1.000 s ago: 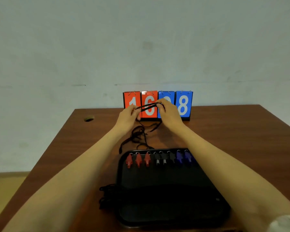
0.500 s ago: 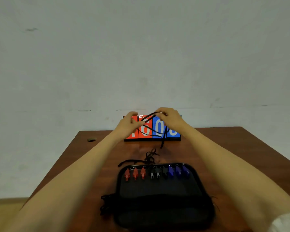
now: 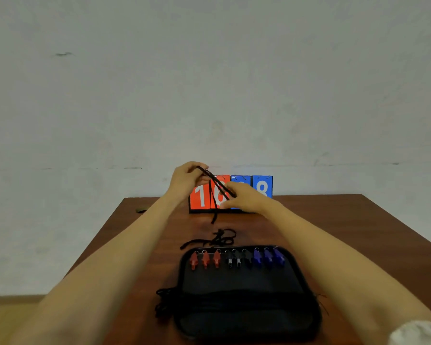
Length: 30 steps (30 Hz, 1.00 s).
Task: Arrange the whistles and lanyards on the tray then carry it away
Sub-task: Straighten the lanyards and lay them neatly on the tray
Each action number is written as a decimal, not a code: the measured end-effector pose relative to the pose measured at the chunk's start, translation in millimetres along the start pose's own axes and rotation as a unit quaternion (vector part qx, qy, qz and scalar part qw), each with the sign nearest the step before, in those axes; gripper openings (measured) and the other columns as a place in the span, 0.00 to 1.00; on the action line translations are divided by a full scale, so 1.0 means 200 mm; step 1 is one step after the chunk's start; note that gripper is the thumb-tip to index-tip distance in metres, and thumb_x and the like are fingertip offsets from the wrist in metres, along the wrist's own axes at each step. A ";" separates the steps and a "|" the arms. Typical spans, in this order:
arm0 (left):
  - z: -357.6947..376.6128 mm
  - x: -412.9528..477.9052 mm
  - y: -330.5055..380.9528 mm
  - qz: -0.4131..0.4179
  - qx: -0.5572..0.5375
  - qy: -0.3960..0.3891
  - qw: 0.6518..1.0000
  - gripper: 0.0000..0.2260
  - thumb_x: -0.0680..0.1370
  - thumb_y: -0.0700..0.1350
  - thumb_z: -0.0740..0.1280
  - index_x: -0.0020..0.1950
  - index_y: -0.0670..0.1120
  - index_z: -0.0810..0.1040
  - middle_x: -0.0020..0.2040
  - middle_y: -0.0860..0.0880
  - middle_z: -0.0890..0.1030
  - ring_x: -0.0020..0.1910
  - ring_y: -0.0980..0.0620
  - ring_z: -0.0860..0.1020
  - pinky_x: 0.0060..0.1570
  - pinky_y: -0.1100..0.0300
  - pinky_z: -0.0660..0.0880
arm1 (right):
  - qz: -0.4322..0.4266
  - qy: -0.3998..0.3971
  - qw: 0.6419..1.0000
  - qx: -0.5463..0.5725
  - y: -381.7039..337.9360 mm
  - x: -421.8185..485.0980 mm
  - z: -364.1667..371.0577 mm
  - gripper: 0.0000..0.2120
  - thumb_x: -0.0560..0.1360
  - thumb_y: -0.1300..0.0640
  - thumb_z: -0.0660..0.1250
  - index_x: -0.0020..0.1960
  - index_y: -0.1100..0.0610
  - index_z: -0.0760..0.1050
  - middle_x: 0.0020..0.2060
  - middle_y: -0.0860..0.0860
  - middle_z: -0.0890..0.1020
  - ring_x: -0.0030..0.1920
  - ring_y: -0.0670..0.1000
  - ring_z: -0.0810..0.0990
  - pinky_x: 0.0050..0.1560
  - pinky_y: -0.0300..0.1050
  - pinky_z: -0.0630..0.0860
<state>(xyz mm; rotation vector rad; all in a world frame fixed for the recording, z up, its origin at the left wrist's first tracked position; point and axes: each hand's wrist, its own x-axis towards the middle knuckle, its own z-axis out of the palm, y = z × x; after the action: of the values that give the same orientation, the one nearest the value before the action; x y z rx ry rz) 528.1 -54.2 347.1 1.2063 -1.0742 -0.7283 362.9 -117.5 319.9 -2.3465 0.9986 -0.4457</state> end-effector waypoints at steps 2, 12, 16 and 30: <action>-0.01 -0.02 -0.02 -0.009 -0.011 0.002 1.000 0.08 0.80 0.34 0.59 0.55 0.37 0.76 0.43 0.44 0.80 0.39 0.52 0.82 0.45 0.64 0.80 | 0.003 0.051 0.998 -0.043 0.01 0.03 0.02 0.11 0.76 0.56 0.66 0.53 0.64 0.75 0.32 0.46 0.69 0.31 0.45 0.66 0.32 0.36 0.62; -0.02 -0.06 -0.03 -0.057 -0.194 -0.017 0.979 0.11 0.81 0.33 0.54 0.47 0.40 0.75 0.45 0.42 0.79 0.45 0.47 0.80 0.50 0.58 0.79 | 0.050 0.007 0.987 0.154 -0.02 0.05 0.17 0.12 0.81 0.49 0.57 0.60 0.54 0.71 0.53 0.50 0.75 0.55 0.50 0.72 0.60 0.45 0.69; -0.01 -0.07 -0.03 -0.085 -0.209 -0.032 0.974 0.12 0.80 0.34 0.53 0.45 0.40 0.75 0.40 0.43 0.78 0.41 0.46 0.79 0.49 0.54 0.78 | 0.077 -0.023 0.975 0.207 0.01 0.09 0.32 0.18 0.77 0.49 0.64 0.64 0.55 0.72 0.57 0.55 0.80 0.60 0.53 0.77 0.63 0.46 0.70; -0.22 -0.02 -0.24 -0.140 0.037 0.065 0.987 0.07 0.78 0.40 0.58 0.42 0.43 0.75 0.36 0.48 0.77 0.32 0.54 0.74 0.36 0.60 0.72 | 0.078 0.144 0.986 -0.038 0.20 0.10 0.03 0.10 0.82 0.57 0.54 0.49 0.60 0.70 0.46 0.56 0.79 0.40 0.52 0.72 0.39 0.46 0.69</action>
<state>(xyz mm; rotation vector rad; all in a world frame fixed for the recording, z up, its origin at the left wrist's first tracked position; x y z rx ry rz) 572.7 -45.3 299.9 1.4668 -0.8394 -0.8179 357.8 -153.5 292.7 -2.2898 1.3424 -0.7094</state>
